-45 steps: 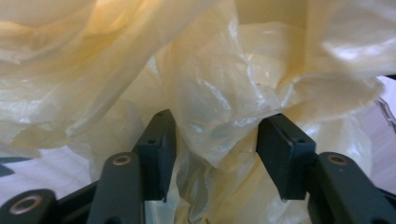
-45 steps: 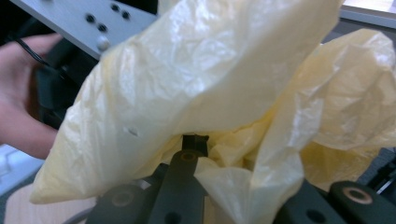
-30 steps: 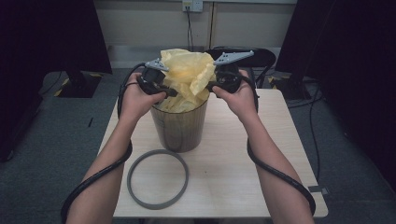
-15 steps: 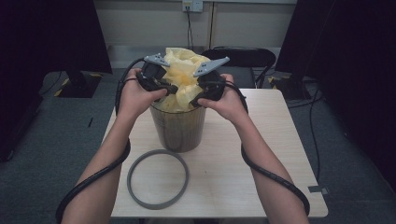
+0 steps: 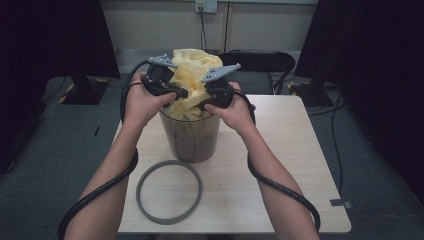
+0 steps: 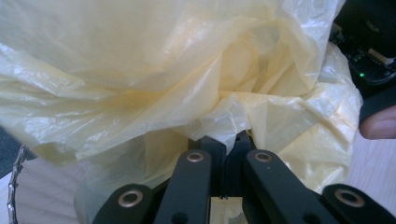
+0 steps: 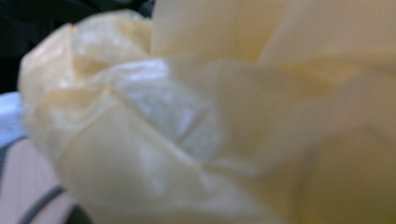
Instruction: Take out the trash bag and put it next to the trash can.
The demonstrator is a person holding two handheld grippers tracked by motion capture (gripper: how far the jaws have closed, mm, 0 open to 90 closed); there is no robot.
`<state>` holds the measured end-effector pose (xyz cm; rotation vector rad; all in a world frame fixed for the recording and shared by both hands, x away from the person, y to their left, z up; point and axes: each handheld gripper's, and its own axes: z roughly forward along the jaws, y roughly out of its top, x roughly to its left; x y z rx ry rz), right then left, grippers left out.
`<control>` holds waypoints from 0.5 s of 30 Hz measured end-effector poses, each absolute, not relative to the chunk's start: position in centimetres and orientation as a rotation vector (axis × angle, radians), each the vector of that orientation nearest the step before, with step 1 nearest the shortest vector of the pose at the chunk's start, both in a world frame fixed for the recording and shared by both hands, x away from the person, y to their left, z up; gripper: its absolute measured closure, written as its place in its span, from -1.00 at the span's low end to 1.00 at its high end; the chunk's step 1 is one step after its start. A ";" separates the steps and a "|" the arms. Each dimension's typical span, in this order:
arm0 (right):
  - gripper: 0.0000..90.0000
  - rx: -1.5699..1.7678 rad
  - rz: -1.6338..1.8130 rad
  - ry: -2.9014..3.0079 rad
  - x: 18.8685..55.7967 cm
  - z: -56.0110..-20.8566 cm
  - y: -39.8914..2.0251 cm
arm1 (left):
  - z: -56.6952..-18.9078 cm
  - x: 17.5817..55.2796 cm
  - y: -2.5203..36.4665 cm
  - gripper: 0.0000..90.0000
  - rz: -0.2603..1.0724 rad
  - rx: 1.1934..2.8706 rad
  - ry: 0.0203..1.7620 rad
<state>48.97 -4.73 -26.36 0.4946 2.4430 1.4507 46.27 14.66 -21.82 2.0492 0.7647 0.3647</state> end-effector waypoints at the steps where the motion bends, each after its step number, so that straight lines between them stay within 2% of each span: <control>1: 0.85 0.515 1.473 2.451 49.0 -26.4 -4.7 | -21.8 46.2 14.7 1.00 0.374 2.053 0.761; 5: 0.94 0.577 1.509 2.433 49.0 -26.5 -5.0 | -22.0 46.2 15.3 0.95 0.382 2.006 0.767; 6: 0.95 0.585 1.509 2.426 49.0 -26.4 -5.2 | -22.1 46.3 15.5 0.81 0.403 1.990 0.767; 8: 0.95 0.608 1.496 2.406 49.1 -26.2 -5.7 | -22.2 46.3 16.0 0.35 0.453 1.962 0.795; 10: 0.95 0.643 1.481 2.388 49.2 -26.1 -6.4 | -22.4 46.3 16.5 0.11 0.471 1.960 0.800; 13: 0.95 0.681 1.497 2.360 49.4 -26.0 -7.4 | -22.9 46.3 16.8 -0.15 0.485 1.998 0.801; 15: 0.95 0.698 1.513 2.353 49.5 -26.1 -7.7 | -23.2 46.3 16.8 -0.20 0.485 2.018 0.775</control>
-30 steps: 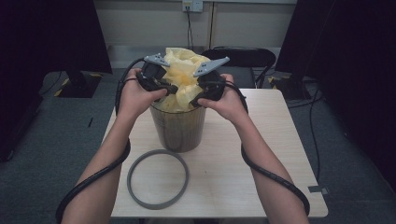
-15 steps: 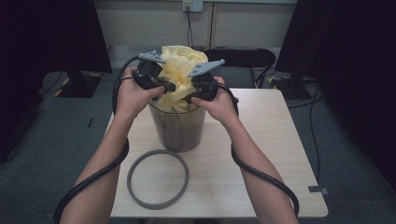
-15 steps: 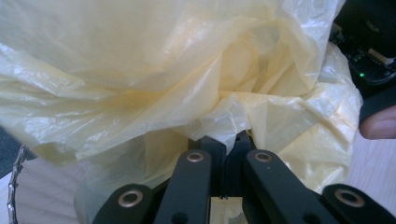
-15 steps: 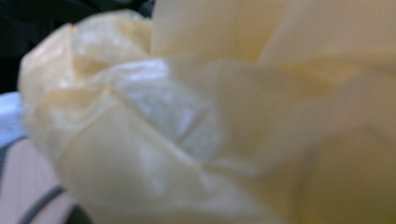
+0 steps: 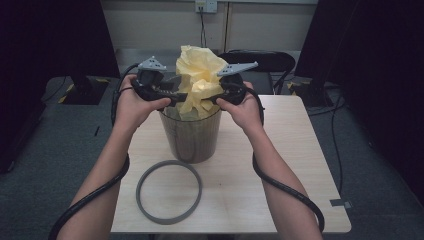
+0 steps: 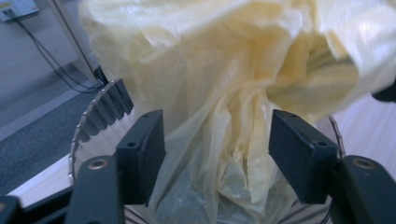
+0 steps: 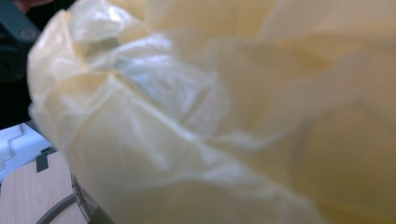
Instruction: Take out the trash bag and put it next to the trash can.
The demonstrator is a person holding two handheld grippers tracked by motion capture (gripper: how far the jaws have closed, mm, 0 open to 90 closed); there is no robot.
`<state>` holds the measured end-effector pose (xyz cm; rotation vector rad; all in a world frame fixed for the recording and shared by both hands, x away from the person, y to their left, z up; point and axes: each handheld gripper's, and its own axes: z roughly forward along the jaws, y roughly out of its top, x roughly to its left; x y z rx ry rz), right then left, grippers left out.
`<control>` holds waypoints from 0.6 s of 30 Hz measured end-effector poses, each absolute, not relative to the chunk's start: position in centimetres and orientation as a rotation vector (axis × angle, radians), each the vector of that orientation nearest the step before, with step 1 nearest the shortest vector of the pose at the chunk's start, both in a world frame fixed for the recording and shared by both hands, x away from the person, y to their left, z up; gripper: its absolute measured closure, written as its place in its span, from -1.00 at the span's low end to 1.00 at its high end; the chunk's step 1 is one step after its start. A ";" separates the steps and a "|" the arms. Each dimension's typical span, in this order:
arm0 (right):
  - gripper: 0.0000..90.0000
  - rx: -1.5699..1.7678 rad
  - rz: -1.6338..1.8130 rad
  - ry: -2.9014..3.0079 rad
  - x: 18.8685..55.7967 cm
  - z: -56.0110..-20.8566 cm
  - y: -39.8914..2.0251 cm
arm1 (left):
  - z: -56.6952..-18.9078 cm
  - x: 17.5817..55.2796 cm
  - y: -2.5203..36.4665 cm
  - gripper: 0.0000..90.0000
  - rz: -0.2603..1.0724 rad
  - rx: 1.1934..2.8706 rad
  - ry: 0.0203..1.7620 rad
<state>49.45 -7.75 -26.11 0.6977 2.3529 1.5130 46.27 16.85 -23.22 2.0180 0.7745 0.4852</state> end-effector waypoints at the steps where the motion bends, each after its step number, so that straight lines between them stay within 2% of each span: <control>1: 0.95 0.703 1.518 2.345 49.4 -26.1 -7.8 | -23.4 46.3 16.8 -0.24 0.475 2.019 0.768; 3: 0.95 0.719 1.579 2.335 49.4 -26.1 -7.9 | -23.8 46.5 16.6 -0.21 0.475 2.066 0.750; 6: 0.95 0.727 1.651 2.319 49.4 -25.9 -8.0 | -24.5 47.0 16.3 -0.08 0.462 2.115 0.721; 10: 0.95 0.711 1.693 2.309 49.1 -25.5 -8.3 | -24.8 47.1 15.8 0.69 0.415 2.174 0.662; 12: 0.95 0.701 1.669 2.314 49.0 -25.4 -8.5 | -24.6 46.9 15.4 0.91 0.398 2.183 0.686; 18: 0.94 0.676 1.626 2.359 48.8 -25.7 -9.4 | -23.0 46.4 15.3 0.98 0.417 2.144 0.728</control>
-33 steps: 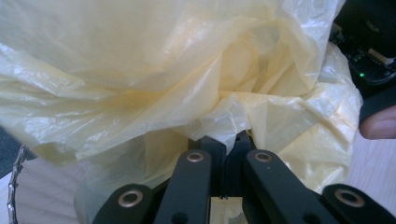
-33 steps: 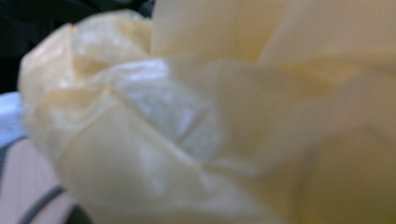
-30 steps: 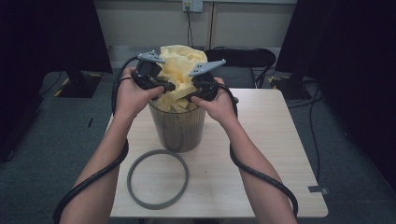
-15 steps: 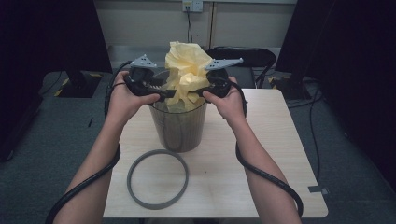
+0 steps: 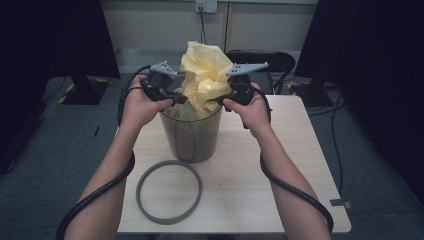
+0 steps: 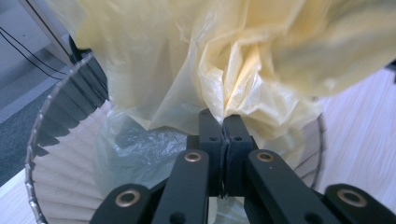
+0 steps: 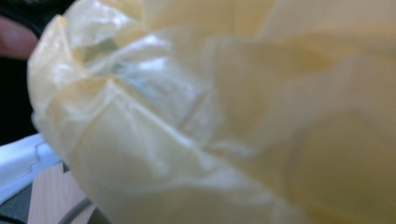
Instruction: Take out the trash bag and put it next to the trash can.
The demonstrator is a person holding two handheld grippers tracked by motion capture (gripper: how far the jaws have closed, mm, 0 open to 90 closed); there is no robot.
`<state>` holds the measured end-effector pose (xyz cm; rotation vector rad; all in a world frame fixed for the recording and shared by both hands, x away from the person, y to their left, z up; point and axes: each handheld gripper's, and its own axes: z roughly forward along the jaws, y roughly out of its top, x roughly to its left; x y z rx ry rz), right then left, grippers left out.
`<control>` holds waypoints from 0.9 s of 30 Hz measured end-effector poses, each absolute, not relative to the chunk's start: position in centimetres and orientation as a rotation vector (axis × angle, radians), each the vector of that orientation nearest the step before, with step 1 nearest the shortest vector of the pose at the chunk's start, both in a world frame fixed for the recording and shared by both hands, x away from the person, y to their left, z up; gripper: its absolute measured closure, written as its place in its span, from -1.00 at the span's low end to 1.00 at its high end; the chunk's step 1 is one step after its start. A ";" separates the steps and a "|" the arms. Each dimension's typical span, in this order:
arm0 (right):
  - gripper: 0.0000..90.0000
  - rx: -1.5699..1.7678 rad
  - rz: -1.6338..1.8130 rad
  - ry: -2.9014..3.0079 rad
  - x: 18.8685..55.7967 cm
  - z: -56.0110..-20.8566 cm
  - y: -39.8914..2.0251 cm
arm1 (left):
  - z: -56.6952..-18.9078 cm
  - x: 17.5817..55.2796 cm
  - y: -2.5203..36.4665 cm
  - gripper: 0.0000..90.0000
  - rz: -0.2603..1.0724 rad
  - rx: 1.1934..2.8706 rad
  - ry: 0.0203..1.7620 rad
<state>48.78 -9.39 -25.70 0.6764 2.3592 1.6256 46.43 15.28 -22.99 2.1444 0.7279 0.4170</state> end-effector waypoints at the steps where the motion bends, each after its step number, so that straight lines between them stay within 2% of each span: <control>1: 0.93 0.671 1.612 2.368 48.8 -25.8 -9.4 | -22.8 46.4 15.2 0.98 0.426 2.134 0.731; 5: 0.90 0.629 1.536 2.409 48.6 -26.0 -9.1 | -22.3 46.2 15.1 0.98 0.440 2.113 0.747; 8: 0.73 0.599 1.500 2.419 48.5 -26.1 -8.7 | -22.1 46.3 14.8 0.99 0.434 2.084 0.756; 15: -0.08 0.564 1.447 2.493 48.7 -26.2 -7.3 | -21.5 46.1 14.2 0.99 0.427 2.061 0.746; 18: -0.27 0.535 1.387 2.511 48.6 -26.3 -6.4 | -21.4 46.1 13.8 0.99 0.398 2.046 0.736; 23: -0.37 0.566 1.379 2.510 49.0 -26.8 -5.1 | -20.9 45.9 13.2 0.99 0.396 2.061 0.719; 27: -0.19 0.614 1.412 2.477 49.1 -27.1 -4.8 | -20.9 45.9 13.3 0.99 0.389 2.046 0.726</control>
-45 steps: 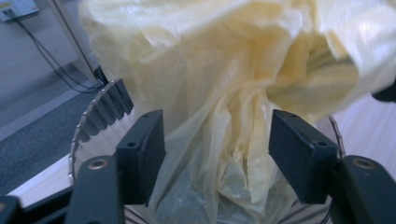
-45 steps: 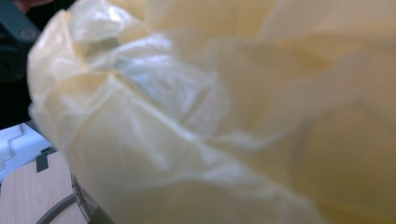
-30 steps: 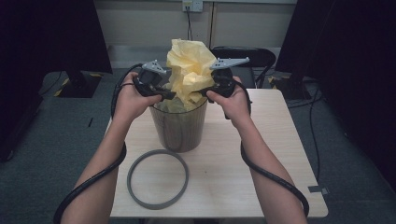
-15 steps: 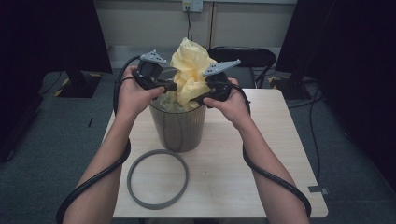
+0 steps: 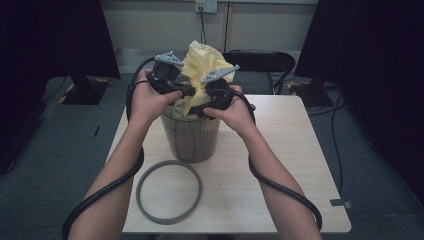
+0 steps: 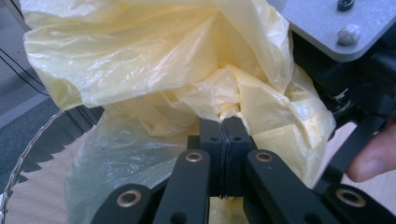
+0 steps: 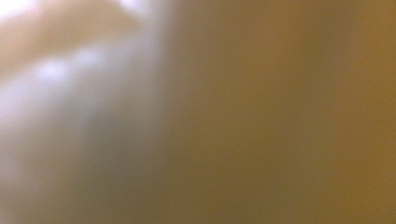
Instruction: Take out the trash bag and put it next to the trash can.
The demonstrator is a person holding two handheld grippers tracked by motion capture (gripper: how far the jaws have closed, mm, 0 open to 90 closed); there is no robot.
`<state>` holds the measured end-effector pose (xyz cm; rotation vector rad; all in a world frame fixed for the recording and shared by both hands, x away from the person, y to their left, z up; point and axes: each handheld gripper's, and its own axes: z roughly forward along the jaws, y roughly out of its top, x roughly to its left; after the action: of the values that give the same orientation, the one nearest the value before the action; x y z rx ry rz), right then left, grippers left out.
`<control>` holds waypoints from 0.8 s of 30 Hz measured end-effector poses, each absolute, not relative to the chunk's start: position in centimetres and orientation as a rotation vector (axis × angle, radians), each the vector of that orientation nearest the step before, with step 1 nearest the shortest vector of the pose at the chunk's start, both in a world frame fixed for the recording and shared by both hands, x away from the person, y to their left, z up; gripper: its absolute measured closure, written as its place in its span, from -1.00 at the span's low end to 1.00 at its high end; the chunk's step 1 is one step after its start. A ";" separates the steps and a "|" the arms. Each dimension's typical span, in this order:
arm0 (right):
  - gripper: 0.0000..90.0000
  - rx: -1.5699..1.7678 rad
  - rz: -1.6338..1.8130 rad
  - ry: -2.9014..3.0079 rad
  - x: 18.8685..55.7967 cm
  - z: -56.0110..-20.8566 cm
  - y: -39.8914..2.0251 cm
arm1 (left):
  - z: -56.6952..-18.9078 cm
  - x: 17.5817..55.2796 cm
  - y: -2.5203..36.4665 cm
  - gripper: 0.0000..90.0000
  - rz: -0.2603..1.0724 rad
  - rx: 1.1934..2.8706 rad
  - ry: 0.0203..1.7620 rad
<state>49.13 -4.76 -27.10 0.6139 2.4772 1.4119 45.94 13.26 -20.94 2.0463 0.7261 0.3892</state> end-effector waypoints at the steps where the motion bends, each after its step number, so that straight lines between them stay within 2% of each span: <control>1: -0.11 0.616 1.427 2.477 49.2 -27.2 -4.8 | -20.9 45.9 13.3 0.99 0.386 2.042 0.728; 2: 0.08 0.612 1.431 2.470 49.2 -27.3 -4.8 | -21.0 46.0 13.3 0.99 0.386 2.038 0.732; 8: 0.72 0.615 1.425 2.457 49.3 -27.5 -4.9 | -20.9 46.1 13.4 0.99 0.387 2.027 0.734; 10: 0.85 0.627 1.431 2.446 49.4 -27.4 -5.2 | -20.9 46.0 13.4 0.99 0.389 2.018 0.738; 14: 0.90 0.637 1.420 2.428 49.4 -27.3 -5.5 | -21.0 46.1 13.9 0.97 0.397 2.001 0.737; 15: 0.91 0.644 1.422 2.422 49.4 -27.3 -5.6 | -21.1 46.0 14.1 0.90 0.394 1.993 0.745; 16: 0.91 0.645 1.424 2.419 49.4 -27.2 -5.7 | -21.2 46.1 14.2 0.73 0.389 1.999 0.747; 18: 0.92 0.654 1.420 2.413 49.4 -27.1 -6.0 | -21.6 46.1 14.4 0.19 0.396 2.046 0.763; 20: 0.92 0.670 1.435 2.403 49.5 -27.1 -6.5 | -21.8 46.0 14.8 -0.14 0.429 2.046 0.784; 21: 0.92 0.675 1.435 2.393 49.6 -27.0 -6.7 | -21.8 45.9 15.1 -0.26 0.411 2.031 0.799; 24: 0.92 0.700 1.468 2.370 49.7 -27.0 -7.5 | -22.0 45.5 15.9 -0.39 0.426 2.046 0.793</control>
<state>49.70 -7.54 -27.02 0.7005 2.3703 1.4683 45.54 15.86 -22.01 2.0456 0.7930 0.4262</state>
